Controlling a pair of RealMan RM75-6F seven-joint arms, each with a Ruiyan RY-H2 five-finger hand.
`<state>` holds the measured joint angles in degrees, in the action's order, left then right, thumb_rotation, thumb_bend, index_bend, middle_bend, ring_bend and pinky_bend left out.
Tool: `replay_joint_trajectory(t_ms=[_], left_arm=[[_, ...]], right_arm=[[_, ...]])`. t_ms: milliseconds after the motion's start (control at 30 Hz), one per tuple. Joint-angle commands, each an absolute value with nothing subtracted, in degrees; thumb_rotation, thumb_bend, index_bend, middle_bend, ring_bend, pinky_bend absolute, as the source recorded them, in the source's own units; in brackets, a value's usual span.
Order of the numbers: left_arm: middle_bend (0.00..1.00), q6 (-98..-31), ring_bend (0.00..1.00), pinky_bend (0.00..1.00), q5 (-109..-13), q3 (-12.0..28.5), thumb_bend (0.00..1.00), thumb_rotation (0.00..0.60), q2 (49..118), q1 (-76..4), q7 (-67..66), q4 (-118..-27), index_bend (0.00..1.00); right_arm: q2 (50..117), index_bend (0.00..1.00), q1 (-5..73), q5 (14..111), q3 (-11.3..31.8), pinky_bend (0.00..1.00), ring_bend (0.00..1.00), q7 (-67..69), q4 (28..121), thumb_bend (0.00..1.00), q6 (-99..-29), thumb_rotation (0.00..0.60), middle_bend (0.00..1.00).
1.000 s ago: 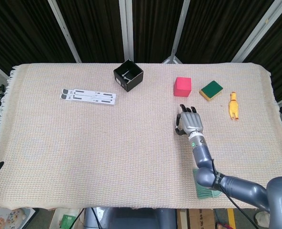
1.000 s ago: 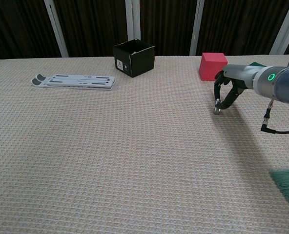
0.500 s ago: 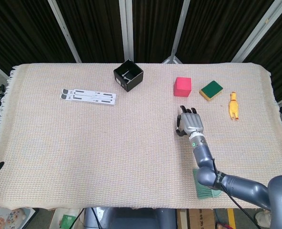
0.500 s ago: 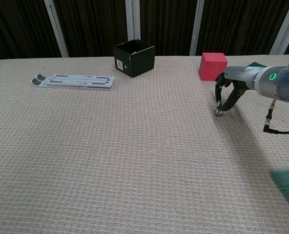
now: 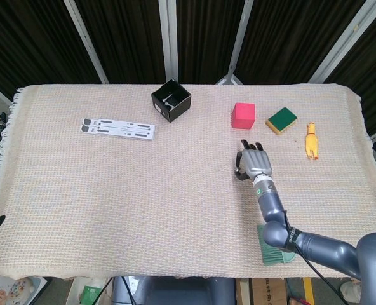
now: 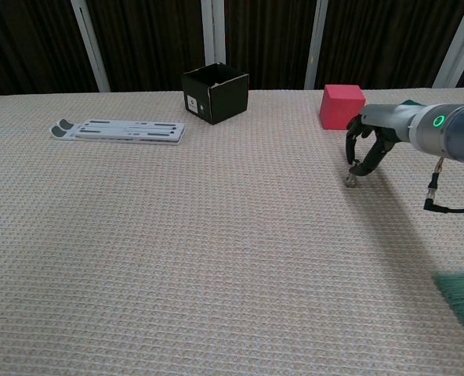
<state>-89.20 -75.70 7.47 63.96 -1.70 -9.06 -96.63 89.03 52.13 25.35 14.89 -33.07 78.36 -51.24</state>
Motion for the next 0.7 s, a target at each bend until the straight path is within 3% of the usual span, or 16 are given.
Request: replay_joint_trajectory(t_ms=[33, 300, 400, 533, 700], left_arm=[[0.00, -89.22, 0.00, 0.00, -75.67, 7.47, 0.23, 0.600, 63.98, -1.70, -9.12, -96.64, 0.11], [0.00, -89.20, 0.00, 0.00, -75.67, 7.47, 0.23, 0.600, 64.06, -1.74, -9.28, -96.64, 0.11], [0.00, -89.23, 0.00, 0.00, -75.56, 7.54, 0.24, 0.600, 64.05, -1.72, -9.22, -96.63, 0.11], [0.00, -89.20, 0.00, 0.00, -75.50, 7.56, 0.24, 0.600, 64.07, -1.74, -9.23, -96.57, 0.11], [0.00, -89.06, 0.00, 0.00, -75.41, 7.62, 0.23, 0.600, 64.12, -1.85, -9.35, -96.44, 0.11]], right_arm=[[88.85, 0.54, 52.16, 25.29, 14.83, 0.04, 0.13, -32.97, 78.44, 0.35, -51.17, 0.600, 0.09], [87.86, 0.48, 52.45, 24.82, 13.96, 0.04, 0.10, -33.44, 79.36, 0.34, -50.30, 0.600, 0.09], [87.12, 0.40, 52.77, 24.26, 13.43, 0.02, 0.07, -33.90, 80.34, 0.27, -49.33, 0.600, 0.07], [85.31, 0.20, 53.61, 22.66, 12.29, 0.00, 0.01, -35.60, 82.66, 0.14, -47.74, 0.600, 0.01], [81.51, 0.14, 53.36, 22.82, 13.84, 0.00, 0.00, -33.76, 87.06, 0.13, -49.12, 0.600, 0.00]])
